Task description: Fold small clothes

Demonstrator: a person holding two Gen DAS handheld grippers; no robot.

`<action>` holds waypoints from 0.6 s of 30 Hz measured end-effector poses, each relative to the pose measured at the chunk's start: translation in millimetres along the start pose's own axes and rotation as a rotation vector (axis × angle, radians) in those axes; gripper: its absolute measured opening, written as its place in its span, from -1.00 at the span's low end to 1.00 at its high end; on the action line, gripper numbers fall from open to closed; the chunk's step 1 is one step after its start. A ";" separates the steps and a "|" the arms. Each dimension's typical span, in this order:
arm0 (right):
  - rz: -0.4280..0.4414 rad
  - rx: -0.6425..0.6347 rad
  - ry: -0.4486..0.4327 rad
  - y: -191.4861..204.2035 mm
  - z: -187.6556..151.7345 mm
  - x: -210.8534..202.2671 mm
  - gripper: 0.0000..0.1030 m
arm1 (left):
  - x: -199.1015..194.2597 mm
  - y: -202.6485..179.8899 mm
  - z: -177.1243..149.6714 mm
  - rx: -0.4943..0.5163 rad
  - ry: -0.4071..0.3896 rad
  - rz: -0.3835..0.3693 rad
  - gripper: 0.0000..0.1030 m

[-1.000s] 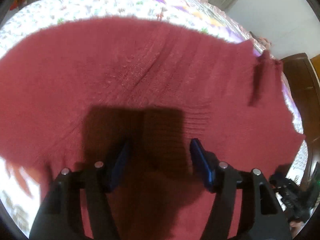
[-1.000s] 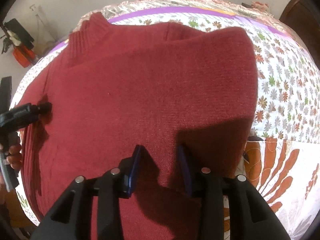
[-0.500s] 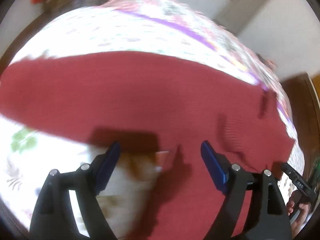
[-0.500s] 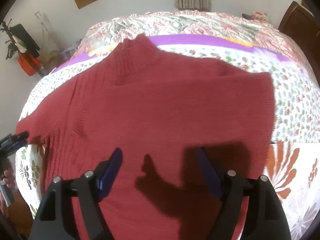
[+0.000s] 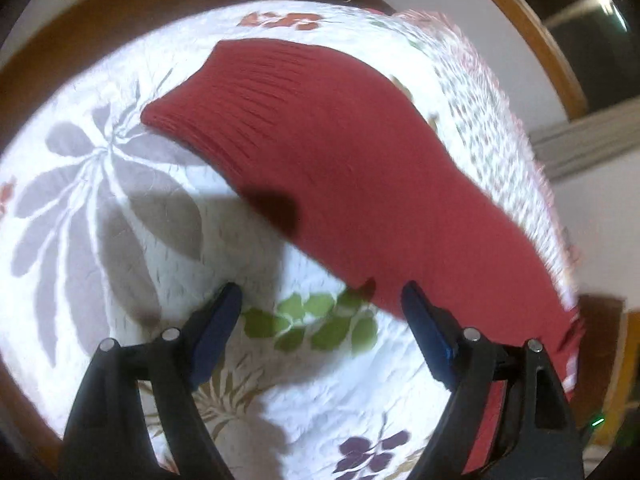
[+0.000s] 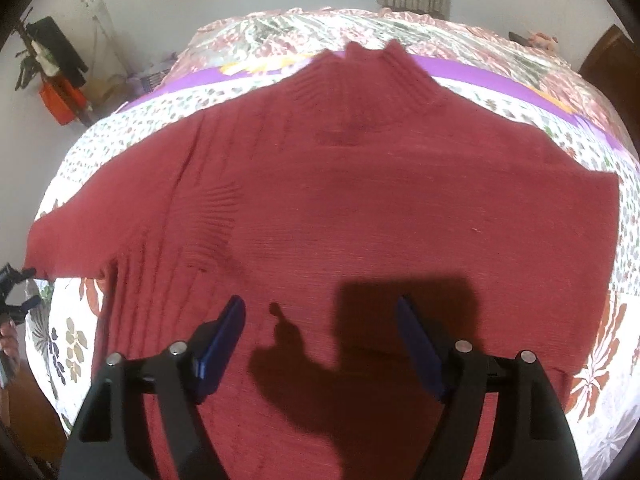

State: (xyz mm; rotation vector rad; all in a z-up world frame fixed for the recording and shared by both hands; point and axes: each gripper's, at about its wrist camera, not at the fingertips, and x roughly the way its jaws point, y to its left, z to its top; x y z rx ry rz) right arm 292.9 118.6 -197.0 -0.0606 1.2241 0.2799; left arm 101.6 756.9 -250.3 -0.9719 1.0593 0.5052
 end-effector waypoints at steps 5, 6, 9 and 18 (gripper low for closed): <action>-0.012 -0.018 0.003 10.1 -1.0 1.1 0.51 | -23.2 -5.8 -4.0 0.020 -0.063 0.000 0.57; -0.015 -0.015 0.005 10.8 -1.2 1.8 0.51 | -25.6 -4.8 -2.1 0.031 -0.069 0.014 0.57; -0.012 -0.003 0.006 13.8 0.4 3.7 0.51 | -26.2 10.7 9.2 0.011 -0.072 0.029 0.47; -0.027 -0.030 -0.001 21.0 2.0 3.0 0.51 | -18.5 17.9 47.1 -0.013 -0.157 0.056 0.46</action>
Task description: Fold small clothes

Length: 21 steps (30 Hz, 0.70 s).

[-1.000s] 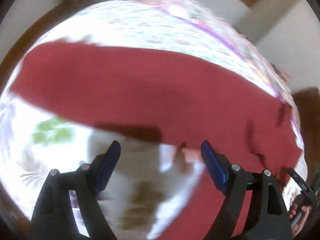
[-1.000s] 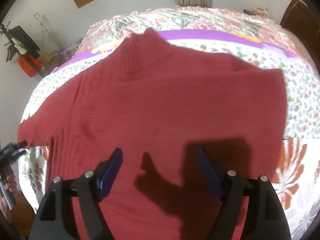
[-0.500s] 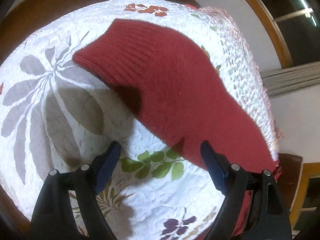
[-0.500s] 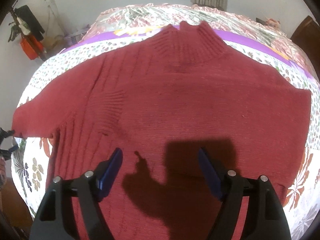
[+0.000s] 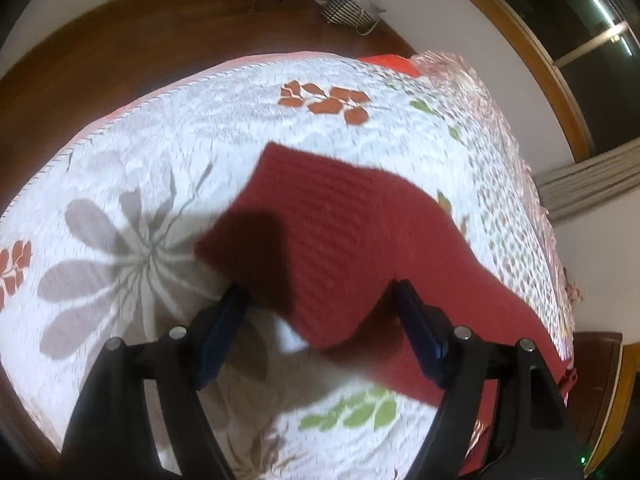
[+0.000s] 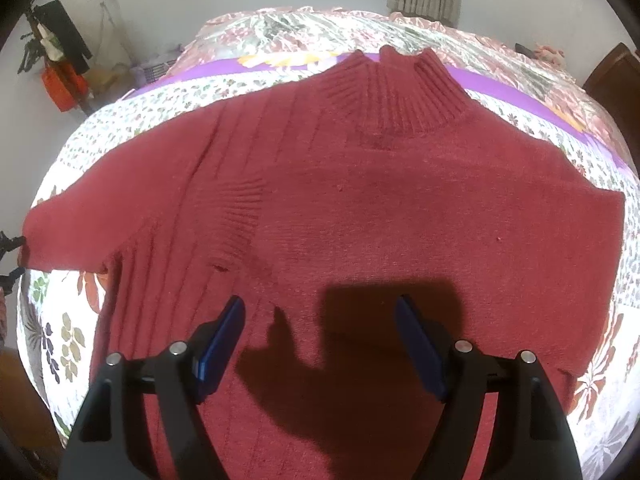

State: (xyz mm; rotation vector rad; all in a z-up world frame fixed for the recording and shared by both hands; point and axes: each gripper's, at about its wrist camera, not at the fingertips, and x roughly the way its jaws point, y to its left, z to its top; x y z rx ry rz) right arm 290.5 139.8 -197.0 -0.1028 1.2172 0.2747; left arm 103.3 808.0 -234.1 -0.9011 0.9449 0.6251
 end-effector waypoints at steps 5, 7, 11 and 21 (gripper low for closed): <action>-0.001 0.019 -0.005 -7.5 0.5 0.3 0.51 | -8.4 1.8 4.9 -0.006 -0.055 0.025 0.08; -0.003 0.021 -0.004 -9.8 0.0 0.8 0.51 | -13.4 -0.2 7.2 -0.006 -0.081 0.033 -0.22; -0.003 0.030 -0.003 -15.3 -1.5 0.7 0.51 | -27.5 -14.0 4.7 0.005 -0.142 0.030 -0.80; -0.012 0.070 -0.007 -42.7 -6.8 -2.6 0.51 | -53.8 -118.9 -35.2 0.254 -0.230 -0.068 -0.85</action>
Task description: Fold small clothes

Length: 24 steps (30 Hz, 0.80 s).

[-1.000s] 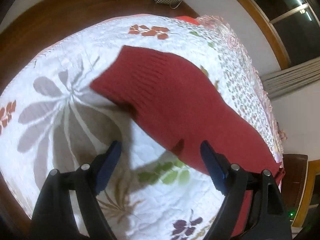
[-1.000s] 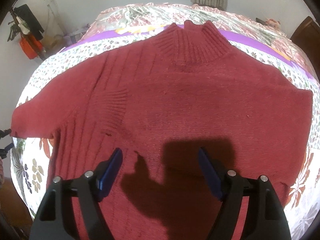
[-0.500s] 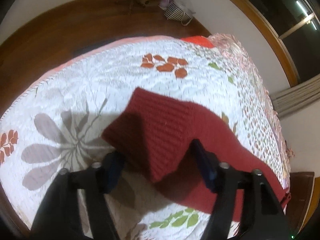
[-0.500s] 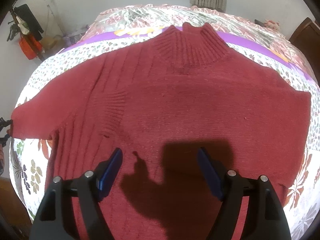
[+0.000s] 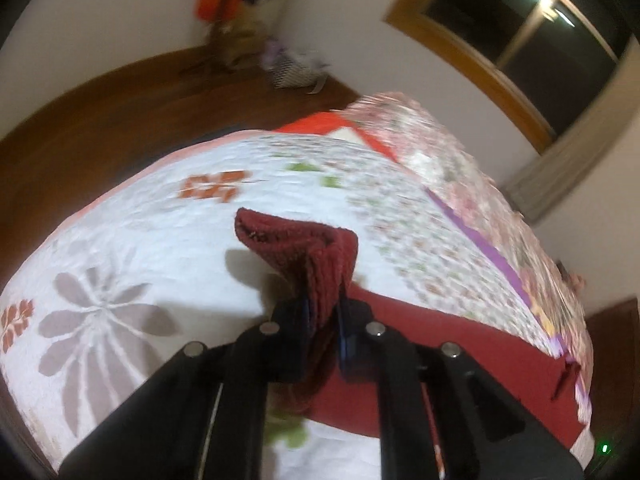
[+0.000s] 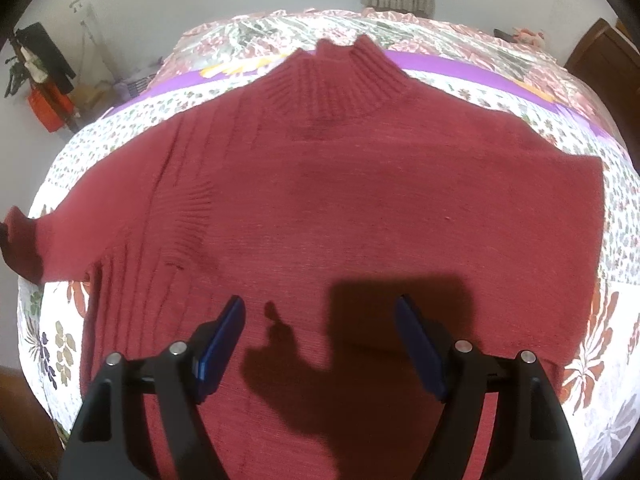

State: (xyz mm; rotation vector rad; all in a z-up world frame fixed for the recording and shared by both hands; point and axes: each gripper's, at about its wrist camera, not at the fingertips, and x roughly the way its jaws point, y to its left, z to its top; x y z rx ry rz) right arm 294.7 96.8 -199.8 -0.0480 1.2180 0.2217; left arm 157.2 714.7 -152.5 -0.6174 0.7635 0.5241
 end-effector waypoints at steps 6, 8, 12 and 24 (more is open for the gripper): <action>-0.011 0.030 -0.007 -22.3 -4.5 -3.5 0.51 | 8.5 -77.0 -26.0 0.154 0.025 -0.090 -0.86; -0.014 0.043 -0.009 -29.6 -6.4 -4.1 0.51 | 10.7 -106.0 -38.1 0.212 0.030 -0.129 -0.86; -0.016 0.065 -0.010 -41.8 -9.9 -4.2 0.51 | 14.1 -155.6 -65.0 0.287 0.064 -0.215 -0.86; -0.010 0.098 -0.024 -64.7 -15.7 -6.1 0.51 | 41.5 -254.1 -149.5 0.443 0.227 -0.371 -0.86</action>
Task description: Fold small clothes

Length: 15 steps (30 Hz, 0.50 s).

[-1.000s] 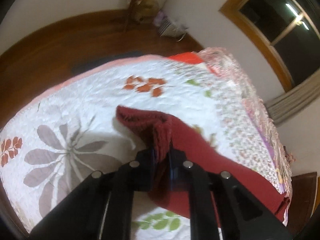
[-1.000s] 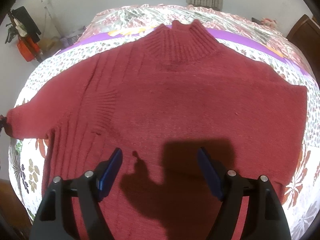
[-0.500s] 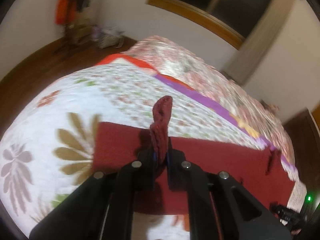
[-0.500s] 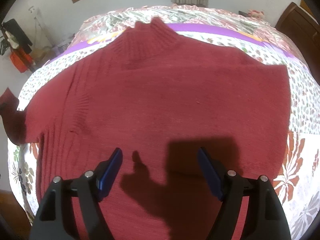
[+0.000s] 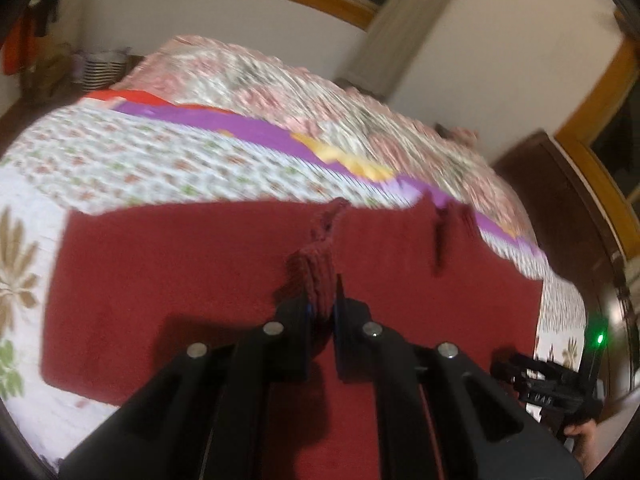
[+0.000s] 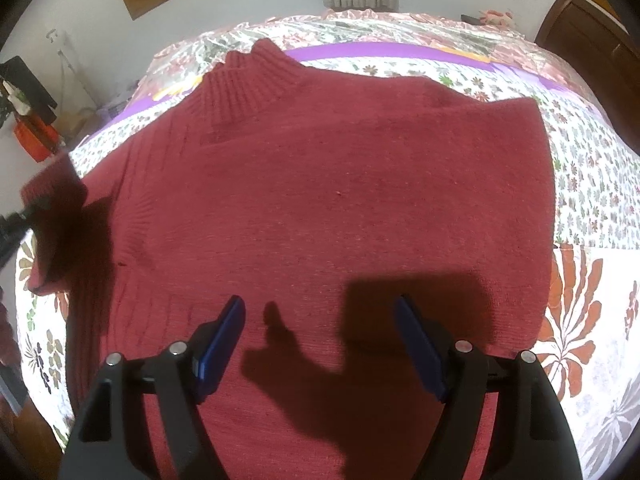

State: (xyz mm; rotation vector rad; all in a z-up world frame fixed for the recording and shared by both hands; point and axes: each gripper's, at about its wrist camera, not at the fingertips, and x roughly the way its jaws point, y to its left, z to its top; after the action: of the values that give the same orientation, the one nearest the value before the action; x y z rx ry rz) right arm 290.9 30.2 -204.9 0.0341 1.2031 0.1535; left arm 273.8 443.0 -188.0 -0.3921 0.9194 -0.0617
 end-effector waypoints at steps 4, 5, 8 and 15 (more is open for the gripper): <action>0.013 0.010 0.007 -0.7 -1.0 3.4 0.51 | 32.8 -6.7 -18.0 0.007 0.075 -0.002 -0.81; 0.015 0.009 0.009 -0.1 -1.2 4.5 0.51 | 41.0 -5.3 -21.4 0.004 0.096 -0.005 -0.71; 0.018 0.003 0.018 2.9 -2.0 8.1 0.51 | 63.9 -1.8 -36.4 0.018 0.160 0.022 -0.46; 0.052 -0.014 0.018 16.2 1.4 3.6 0.51 | 15.6 7.1 -39.0 0.041 0.164 -0.102 0.47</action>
State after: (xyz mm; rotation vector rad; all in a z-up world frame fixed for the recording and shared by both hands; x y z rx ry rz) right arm 291.9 46.8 -206.0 0.0520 1.2196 0.2084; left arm 252.0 434.4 -223.5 -0.4004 1.0573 -0.2085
